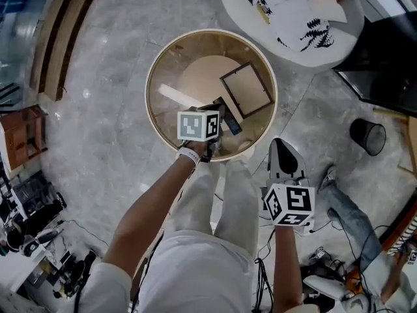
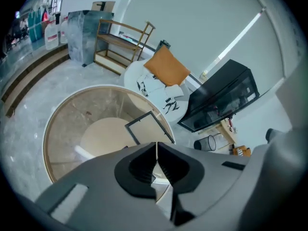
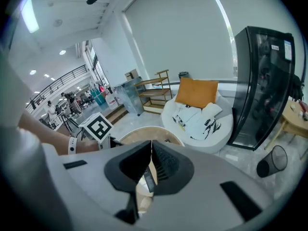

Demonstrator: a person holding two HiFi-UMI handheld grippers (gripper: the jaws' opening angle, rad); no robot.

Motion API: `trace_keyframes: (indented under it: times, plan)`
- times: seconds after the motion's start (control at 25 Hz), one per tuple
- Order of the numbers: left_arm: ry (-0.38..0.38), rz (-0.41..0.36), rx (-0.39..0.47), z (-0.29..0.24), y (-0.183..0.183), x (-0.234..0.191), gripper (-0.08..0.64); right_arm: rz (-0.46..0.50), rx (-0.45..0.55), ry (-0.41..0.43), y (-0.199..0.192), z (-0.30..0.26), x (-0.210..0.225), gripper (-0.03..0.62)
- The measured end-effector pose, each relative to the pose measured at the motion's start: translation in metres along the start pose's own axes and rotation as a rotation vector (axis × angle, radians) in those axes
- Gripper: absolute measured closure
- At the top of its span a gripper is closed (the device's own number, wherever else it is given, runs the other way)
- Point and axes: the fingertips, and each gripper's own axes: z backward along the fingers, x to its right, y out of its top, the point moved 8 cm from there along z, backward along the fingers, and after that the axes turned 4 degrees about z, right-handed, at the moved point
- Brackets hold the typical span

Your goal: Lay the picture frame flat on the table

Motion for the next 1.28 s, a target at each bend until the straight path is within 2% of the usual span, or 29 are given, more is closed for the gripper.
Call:
trace_keyframes:
  times: [0.16,0.24,0.4,0.56,0.8,1.08,1.28]
  plan:
    - [-0.004,-0.187,0.058,0.05,-0.002,0.028,0.549,0.028,0.043,-0.006,0.026,0.036,-0.011,0.586]
    - [0.0,-0.236,0.095,0.081,-0.006,0.035,0.551,0.045,0.064,-0.003,0.038,0.051,-0.021,0.584]
    - [-0.048,-0.254,0.16,0.14,-0.011,0.058,0.552,0.086,0.079,0.011,0.058,0.08,-0.035,0.586]
    - [-0.093,-0.271,0.282,0.206,-0.013,0.089,0.554,0.146,0.091,0.044,0.071,0.11,-0.056,0.584]
    - [-0.118,-0.359,0.411,0.288,-0.021,0.123,0.555,0.176,0.149,0.023,0.099,0.154,-0.08,0.584]
    - [-0.141,-0.464,0.484,0.344,-0.02,0.15,0.555,0.2,0.216,0.004,0.117,0.197,-0.099,0.586]
    - [-0.168,-0.515,0.53,0.366,-0.025,0.164,0.555,0.208,0.238,-0.028,0.112,0.215,-0.101,0.584]
